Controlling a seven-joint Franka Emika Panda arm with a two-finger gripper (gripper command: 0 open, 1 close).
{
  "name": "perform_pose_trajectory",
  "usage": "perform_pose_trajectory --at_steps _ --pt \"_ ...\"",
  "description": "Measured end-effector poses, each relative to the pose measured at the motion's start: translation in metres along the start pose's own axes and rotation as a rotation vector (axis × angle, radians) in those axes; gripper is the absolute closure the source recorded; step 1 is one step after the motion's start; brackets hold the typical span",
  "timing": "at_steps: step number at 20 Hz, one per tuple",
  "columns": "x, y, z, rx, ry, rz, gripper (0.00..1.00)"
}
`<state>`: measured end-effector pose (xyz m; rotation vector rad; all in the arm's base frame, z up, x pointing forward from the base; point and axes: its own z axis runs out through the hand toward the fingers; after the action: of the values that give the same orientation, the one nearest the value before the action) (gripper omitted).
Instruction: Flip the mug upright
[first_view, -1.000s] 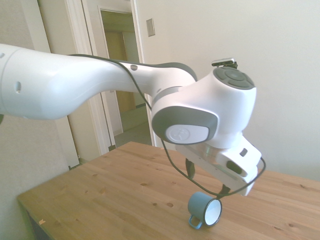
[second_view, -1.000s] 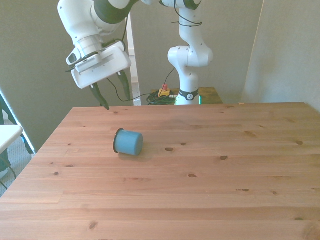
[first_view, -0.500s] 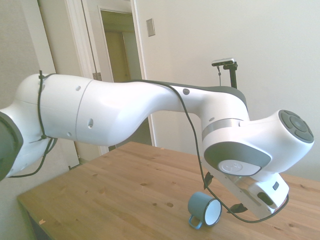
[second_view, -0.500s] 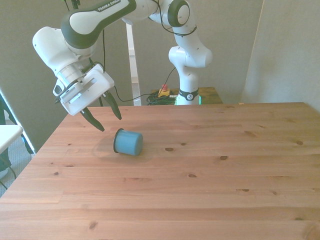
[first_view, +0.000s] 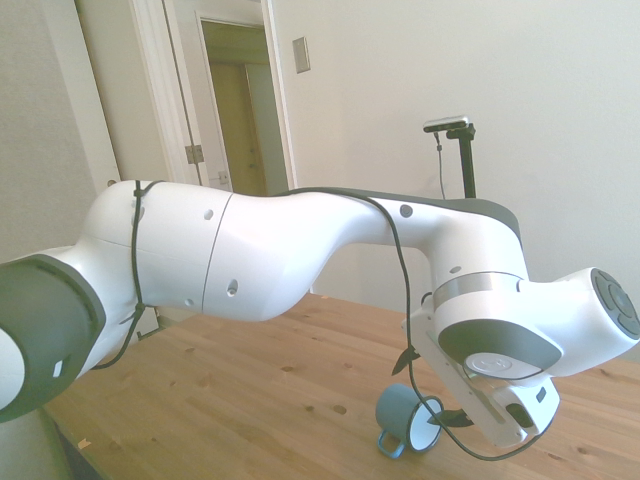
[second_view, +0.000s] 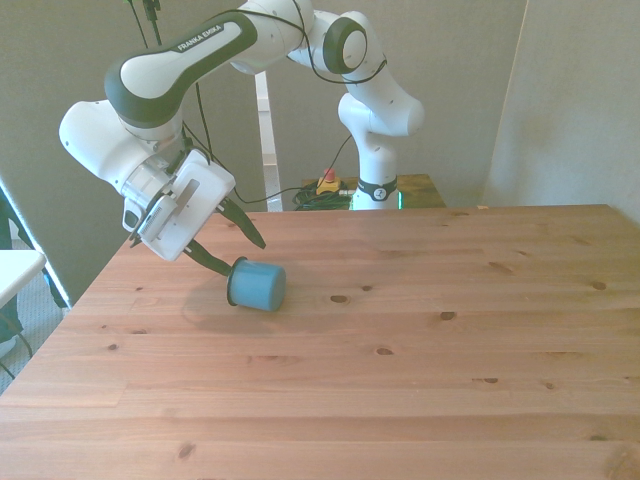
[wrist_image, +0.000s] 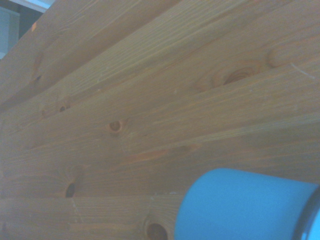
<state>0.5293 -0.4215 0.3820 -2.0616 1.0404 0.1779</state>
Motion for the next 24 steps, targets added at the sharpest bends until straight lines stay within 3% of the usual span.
perform_pose_trajectory --at_steps 6,7,24 --pt "-0.001 -0.002 0.011 0.016 -0.033 0.008 0.00" --pt "0.000 -0.002 0.012 0.017 -0.036 0.010 1.00" --pt "-0.002 -0.002 0.028 0.044 -0.084 0.023 1.00"
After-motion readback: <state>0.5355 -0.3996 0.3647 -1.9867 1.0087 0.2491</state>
